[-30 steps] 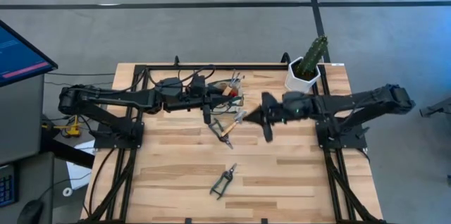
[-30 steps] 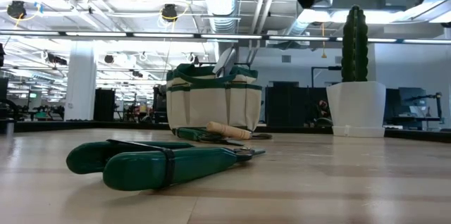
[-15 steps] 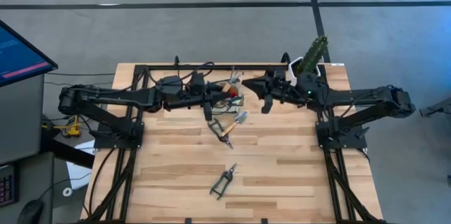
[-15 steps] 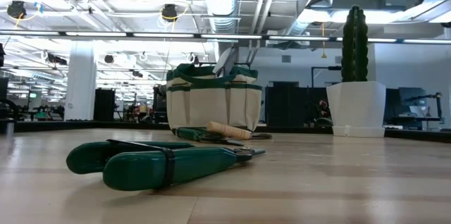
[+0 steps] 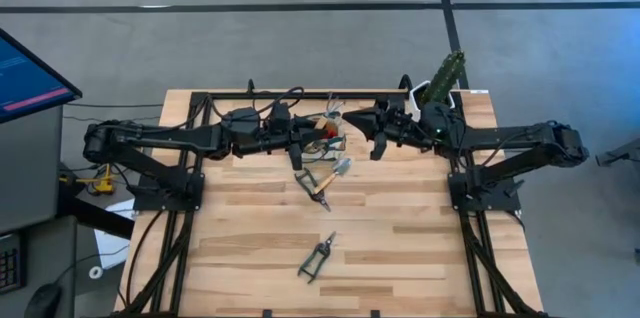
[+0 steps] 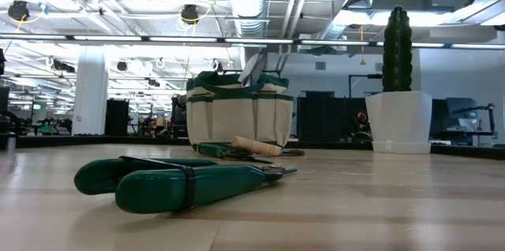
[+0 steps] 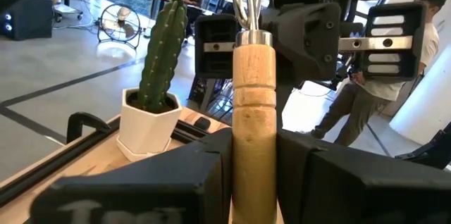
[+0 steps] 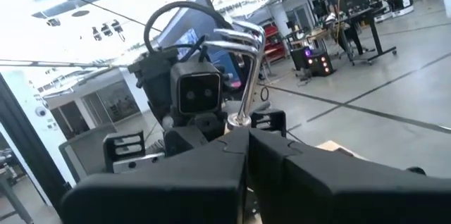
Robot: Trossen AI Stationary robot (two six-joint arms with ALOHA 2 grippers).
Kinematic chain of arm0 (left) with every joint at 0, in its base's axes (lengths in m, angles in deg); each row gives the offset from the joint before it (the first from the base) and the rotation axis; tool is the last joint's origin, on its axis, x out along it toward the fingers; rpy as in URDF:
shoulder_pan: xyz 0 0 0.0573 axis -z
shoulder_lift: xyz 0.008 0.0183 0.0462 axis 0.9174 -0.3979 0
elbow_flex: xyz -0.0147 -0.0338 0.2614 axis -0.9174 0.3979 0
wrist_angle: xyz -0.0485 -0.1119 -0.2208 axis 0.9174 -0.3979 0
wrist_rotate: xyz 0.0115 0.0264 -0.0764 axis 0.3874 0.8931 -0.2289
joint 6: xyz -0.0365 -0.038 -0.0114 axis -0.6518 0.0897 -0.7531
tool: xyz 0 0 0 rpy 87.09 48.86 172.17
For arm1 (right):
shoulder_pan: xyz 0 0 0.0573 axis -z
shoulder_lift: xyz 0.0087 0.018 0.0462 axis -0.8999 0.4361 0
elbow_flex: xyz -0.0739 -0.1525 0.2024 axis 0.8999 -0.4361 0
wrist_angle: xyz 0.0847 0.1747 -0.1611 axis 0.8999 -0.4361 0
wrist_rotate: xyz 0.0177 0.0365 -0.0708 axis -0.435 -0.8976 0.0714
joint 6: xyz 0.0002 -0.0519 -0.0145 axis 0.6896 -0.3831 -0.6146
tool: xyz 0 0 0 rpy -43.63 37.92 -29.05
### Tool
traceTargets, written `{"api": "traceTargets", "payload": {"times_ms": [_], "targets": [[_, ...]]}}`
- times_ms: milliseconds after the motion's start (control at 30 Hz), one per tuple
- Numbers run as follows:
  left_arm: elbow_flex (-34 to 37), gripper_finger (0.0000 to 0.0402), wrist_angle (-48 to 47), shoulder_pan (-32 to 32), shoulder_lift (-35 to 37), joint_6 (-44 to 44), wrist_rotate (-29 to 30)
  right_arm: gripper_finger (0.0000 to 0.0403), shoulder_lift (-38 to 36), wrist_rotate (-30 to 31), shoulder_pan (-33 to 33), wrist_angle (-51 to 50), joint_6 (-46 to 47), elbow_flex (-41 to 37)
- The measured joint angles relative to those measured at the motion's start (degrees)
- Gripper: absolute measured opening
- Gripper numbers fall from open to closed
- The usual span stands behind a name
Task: Pick & Place Garden tools in Gardening bag
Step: Put the brown hand rake into the brown gardening bag
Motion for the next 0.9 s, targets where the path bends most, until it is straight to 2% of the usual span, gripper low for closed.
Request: {"api": "traceTargets", "payload": {"times_ms": [100, 367, 500, 667, 900], "targets": [[0.0, 0.0049, 0.0, 0.0, 0.0, 0.0, 0.0, 0.0034, 0.0, 0.0, 0.0, 0.0, -0.1, 0.0], [0.0, 0.0049, 0.0, 0.0, 0.0, -0.2, 0.0, 0.0164, 0.0, -0.2, -0.6, 0.0, -0.1, 0.0], [0.0, 0.0049, 0.0, 0.0, 0.0, -0.6, 0.0, 0.0207, 0.0, -0.2, -0.7, 0.0, -0.1, 0.0], [0.0, 0.0049, 0.0, 0.0, -0.9, -1.2, -0.1, 0.022, 0.9, -0.1, -0.6, 2.6, -0.1, 0.0], [0.0, 0.0049, 0.2, 0.0, -1.9, -2.9, -0.3, 0.0201, 3.8, 0.0, -0.2, 8.8, -0.1, 0.0]]}}
